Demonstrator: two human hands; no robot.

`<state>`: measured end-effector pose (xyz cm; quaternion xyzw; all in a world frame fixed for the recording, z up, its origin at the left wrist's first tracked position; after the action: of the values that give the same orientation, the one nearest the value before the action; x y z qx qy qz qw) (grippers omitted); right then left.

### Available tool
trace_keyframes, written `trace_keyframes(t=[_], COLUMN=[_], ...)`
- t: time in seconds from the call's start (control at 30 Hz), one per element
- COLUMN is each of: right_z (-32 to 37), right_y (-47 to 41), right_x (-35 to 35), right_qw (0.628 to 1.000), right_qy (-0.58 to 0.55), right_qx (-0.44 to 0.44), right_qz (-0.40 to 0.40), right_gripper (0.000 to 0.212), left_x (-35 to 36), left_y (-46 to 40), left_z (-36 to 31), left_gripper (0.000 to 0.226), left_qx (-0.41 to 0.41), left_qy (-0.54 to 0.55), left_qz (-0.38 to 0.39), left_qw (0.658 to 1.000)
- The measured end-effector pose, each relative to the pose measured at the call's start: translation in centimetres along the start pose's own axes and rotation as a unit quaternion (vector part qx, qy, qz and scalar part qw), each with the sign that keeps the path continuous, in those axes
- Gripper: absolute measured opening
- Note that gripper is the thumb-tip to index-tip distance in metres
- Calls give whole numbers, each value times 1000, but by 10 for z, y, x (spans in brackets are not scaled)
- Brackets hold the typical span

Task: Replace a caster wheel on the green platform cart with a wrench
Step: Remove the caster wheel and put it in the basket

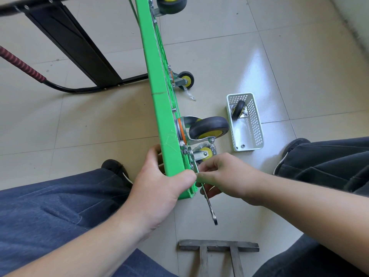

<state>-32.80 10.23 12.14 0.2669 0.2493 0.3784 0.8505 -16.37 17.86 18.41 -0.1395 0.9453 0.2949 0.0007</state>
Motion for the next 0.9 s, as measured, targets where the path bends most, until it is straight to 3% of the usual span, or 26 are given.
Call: trace_keyframes(t=[0.23, 0.37, 0.47, 0.57, 0.7, 0.9], right_z=[6, 3, -2, -6, -12, -19], right_y=[-1, -4, -10, -18, -28, -43], right_x=[2, 3, 1, -1, -2, -5], right_qw=[999, 998, 995, 983, 972, 950], right_qy=[29, 56, 85, 156, 186, 230], right_qx=[-16, -23, -56, -97, -133, -181], right_qz=[5, 3, -2, -28, -51, -108], right_gripper=[30, 51, 24, 32, 19, 28], left_x=[0, 0, 0, 0, 0, 0], left_y=[0, -1, -1, -2, -2, -1], left_z=[-1, 0, 1, 1, 2, 2], left_gripper=[59, 60, 60, 60, 61, 61], left_qx=[-1, 0, 0, 1, 2, 1], left_qy=[12, 15, 18, 17, 18, 19], left_qz=[0, 4, 4, 3, 7, 13], left_qw=[1000, 1000, 1000, 1000, 1000, 1000])
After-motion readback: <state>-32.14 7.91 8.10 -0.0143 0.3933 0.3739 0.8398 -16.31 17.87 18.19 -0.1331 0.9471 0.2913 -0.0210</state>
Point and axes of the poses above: each hand's wrist, its own y-axis away from the middle knuckle, its own x-axis out of the palm, z = x × y, the point moved 1 cm from there along -y, towards the middle knuckle, and after that the axes turned 9 degrees about y, right-handed, at the moved point
